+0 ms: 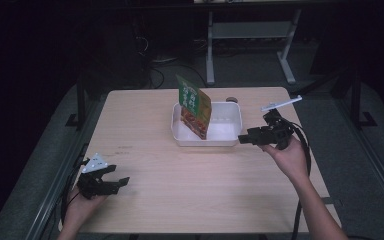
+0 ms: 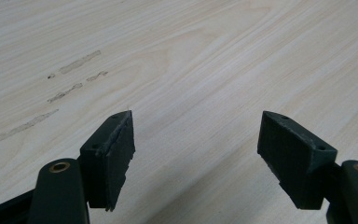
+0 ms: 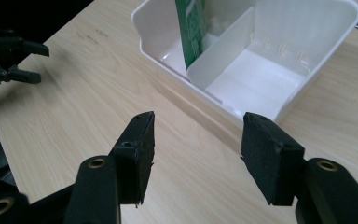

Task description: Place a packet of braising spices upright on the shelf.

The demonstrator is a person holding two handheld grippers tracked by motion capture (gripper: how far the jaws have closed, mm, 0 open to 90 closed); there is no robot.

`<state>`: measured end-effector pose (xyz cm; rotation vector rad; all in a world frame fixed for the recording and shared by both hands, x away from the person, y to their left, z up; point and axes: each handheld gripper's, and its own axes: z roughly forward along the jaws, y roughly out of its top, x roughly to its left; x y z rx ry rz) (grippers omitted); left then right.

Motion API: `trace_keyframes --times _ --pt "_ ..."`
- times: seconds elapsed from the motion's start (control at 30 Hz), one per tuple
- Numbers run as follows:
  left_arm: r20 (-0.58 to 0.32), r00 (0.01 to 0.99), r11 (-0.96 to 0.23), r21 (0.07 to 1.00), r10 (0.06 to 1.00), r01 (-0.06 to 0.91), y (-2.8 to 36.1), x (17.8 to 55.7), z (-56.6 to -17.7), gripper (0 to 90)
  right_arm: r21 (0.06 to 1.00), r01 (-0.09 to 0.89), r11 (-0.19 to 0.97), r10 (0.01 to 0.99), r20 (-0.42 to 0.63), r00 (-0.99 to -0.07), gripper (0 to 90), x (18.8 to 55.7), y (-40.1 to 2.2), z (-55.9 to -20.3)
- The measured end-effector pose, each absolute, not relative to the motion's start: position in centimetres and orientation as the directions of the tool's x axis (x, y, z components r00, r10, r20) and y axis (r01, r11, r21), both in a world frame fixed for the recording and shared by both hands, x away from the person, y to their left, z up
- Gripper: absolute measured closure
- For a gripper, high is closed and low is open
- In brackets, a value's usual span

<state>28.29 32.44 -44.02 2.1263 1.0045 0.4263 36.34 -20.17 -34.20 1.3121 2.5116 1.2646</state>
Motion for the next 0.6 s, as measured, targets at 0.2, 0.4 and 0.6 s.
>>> trace_keyframes --times 0.2,0.4,0.6 --pt "-0.012 0.643 -0.427 0.739 0.766 0.522 32.3 28.3 -44.1 27.0 0.667 0.679 0.305 0.705 0.322 -0.632 43.1 35.3 -21.1 -35.4" --pt "-0.010 0.648 -0.428 0.743 0.762 0.515 32.2 28.2 -44.0 27.0 0.665 0.688 0.291 0.706 0.335 -0.623 42.6 34.3 -21.9 -36.7" --pt "-0.008 0.651 -0.431 0.743 0.759 0.512 32.1 28.2 -44.0 26.9 0.660 0.696 0.284 0.708 0.346 -0.616 41.7 33.3 -22.6 -38.1"
